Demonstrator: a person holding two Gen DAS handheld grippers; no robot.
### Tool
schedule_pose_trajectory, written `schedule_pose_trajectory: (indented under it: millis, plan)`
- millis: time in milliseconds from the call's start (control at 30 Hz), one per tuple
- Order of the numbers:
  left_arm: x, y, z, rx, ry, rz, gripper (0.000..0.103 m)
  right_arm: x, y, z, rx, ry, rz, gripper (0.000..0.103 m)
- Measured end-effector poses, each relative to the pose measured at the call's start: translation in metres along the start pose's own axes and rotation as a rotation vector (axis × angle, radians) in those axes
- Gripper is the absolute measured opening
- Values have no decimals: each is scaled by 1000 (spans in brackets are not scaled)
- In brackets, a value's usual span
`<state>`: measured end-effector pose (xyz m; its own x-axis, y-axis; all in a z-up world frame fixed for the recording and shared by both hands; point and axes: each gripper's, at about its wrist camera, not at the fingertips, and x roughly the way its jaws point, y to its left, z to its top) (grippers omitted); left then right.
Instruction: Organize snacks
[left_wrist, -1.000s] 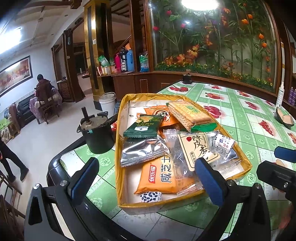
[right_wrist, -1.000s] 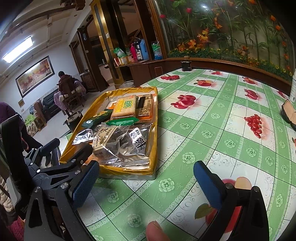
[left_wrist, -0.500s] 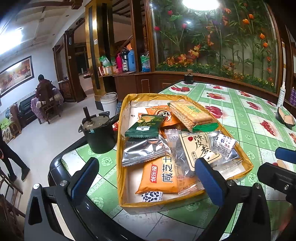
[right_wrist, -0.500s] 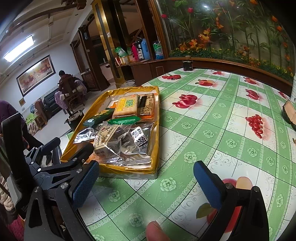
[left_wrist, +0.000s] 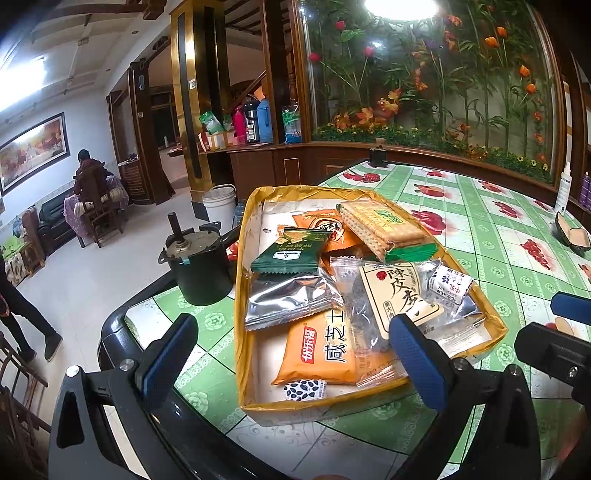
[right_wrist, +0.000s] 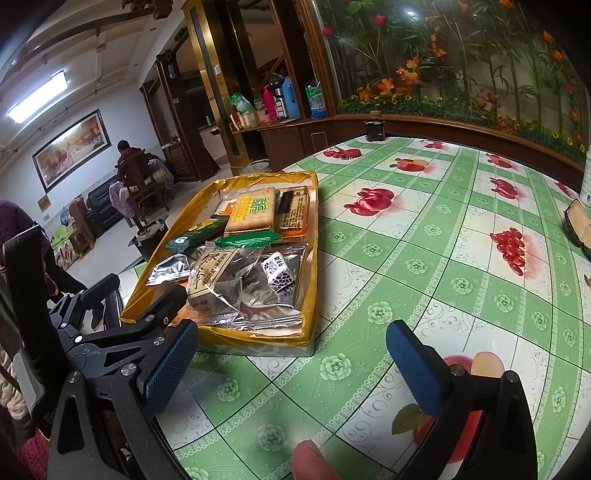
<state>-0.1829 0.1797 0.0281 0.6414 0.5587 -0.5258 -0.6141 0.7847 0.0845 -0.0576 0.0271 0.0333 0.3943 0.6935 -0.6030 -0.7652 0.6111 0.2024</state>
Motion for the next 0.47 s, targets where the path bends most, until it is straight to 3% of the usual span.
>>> schedule_pose_trajectory:
  millis: [467]
  plan:
    - [-6, 2, -2, 26, -2, 41, 103, 0, 0, 0, 0, 0, 0, 103]
